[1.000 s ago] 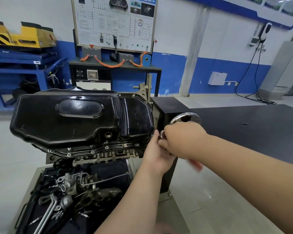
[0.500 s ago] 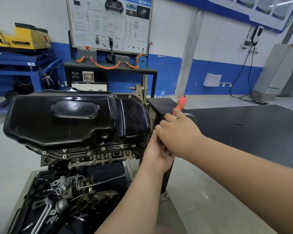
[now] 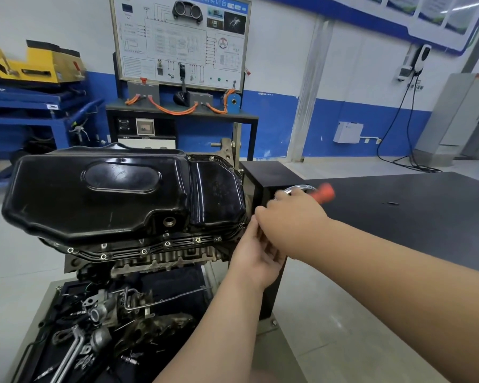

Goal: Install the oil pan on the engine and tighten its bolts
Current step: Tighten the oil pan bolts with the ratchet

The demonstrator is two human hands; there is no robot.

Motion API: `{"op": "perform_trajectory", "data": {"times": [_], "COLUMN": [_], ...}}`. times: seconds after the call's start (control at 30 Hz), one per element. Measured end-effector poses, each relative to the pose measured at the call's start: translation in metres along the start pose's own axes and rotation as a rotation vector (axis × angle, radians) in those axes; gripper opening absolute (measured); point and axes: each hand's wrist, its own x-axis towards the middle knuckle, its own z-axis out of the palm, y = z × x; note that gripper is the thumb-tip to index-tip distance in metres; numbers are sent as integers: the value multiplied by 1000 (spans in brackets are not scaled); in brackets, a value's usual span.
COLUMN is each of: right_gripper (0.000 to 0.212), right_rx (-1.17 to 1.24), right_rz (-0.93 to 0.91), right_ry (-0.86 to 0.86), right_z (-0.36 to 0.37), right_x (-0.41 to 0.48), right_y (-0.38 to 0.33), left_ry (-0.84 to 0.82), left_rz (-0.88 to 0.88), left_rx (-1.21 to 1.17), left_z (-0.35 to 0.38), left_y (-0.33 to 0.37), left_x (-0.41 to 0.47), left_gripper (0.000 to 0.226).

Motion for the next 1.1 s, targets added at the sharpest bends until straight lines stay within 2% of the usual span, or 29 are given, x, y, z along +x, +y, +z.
{"op": "perform_trajectory", "data": {"times": [0.07,0.13,0.27,0.3,0.37,0.4,0.5,0.6,0.67,0.73,0.8,0.83,0.93,0.97,1.1], "right_gripper": [19,19,32,28,21,18,16,41,38,36,36,34,34,32,28], "right_rx": [-213,-178,301,431,648,672,441,152,-44,-90,70,234,896,940,636], "right_rz": [-89,-101,46,72,199,245,152,-60,-174,-211,-149,-64,235,263,156], "right_ry": [134,158,-31,-72,-51,-22,24,85,200,223,120,33,-208,-210,-99], "right_z": [3,4,7,11,18,19,18,15,16,17,20,19,20,20,20], "right_x": [1,1,5,7,8,9,9,9,10,10,12,13,13,12,9], "right_y": [0,-3,-10,-12,-17,-19,-16,0,8,13,12,11,9,7,3], "left_ry": [-24,-41,-40,-55,-28,-28,-28,-7,4,4,-1,-9,-67,-86,-59], "left_rz": [5,3,-1,2,-2,-25,-50,15,34,33,32,26,-6,-16,-9], "left_rx": [16,-23,-62,-36,6,-18,-69,-24,0,1,-29,-41,-60,-66,-118], "left_z": [2,2,-2,-5,-7,-7,-2,-2,0,1,-1,-2,-7,-9,-7], "left_y": [-1,-2,3,3,3,4,7,4,1,-1,-3,-4,-8,-8,-8], "left_x": [0,1,-6,-5,-2,-3,-6,0,2,3,5,6,9,9,10], "left_gripper": [41,43,42,39,35,33,43,37,28,26,30,31,37,41,37]}}
